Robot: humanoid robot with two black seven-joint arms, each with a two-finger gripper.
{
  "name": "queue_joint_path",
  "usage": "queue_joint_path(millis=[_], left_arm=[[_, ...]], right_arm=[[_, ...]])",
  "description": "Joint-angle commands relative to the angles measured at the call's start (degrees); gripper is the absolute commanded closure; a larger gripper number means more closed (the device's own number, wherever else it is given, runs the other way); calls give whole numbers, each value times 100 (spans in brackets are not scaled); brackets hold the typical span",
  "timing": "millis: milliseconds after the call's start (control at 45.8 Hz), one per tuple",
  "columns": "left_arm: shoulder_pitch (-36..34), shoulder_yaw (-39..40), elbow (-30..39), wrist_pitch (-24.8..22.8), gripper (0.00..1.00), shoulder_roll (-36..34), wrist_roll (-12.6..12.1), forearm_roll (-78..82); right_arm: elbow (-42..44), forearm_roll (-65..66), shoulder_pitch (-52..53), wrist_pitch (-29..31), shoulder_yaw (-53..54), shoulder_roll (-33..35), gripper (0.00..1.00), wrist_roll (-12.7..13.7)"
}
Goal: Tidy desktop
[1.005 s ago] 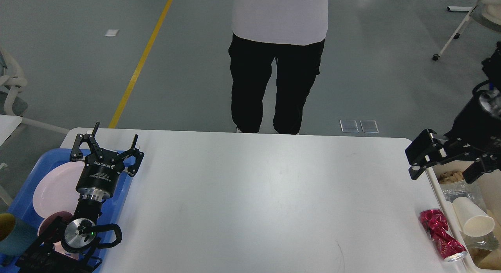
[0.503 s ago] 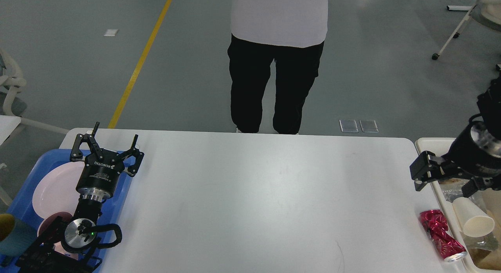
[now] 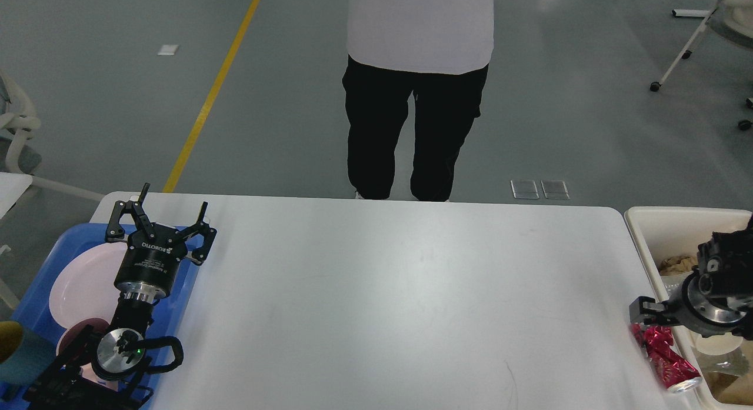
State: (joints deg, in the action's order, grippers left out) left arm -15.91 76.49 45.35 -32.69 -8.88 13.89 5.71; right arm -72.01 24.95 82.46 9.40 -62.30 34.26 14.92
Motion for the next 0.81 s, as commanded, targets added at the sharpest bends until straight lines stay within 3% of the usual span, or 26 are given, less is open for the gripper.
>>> queue_joint_path(millis=[0,197,699,787], left_arm=[[0,-2,0,0,4,0,0,0],[0,-3,0,0,4,0,0,0],[0,6,0,0,4,0,0,0],[0,-2,0,0,4,0,0,0]], right_arm=[[740,-7,-661,-105,104,-253,10,-6],[1312,-7,-1268,-122,376,-456,10,-7],[1813,-16,-1830,-175,447,-781,10,-59],[1822,-16,-1866,-184,447,-781,17,-59]])
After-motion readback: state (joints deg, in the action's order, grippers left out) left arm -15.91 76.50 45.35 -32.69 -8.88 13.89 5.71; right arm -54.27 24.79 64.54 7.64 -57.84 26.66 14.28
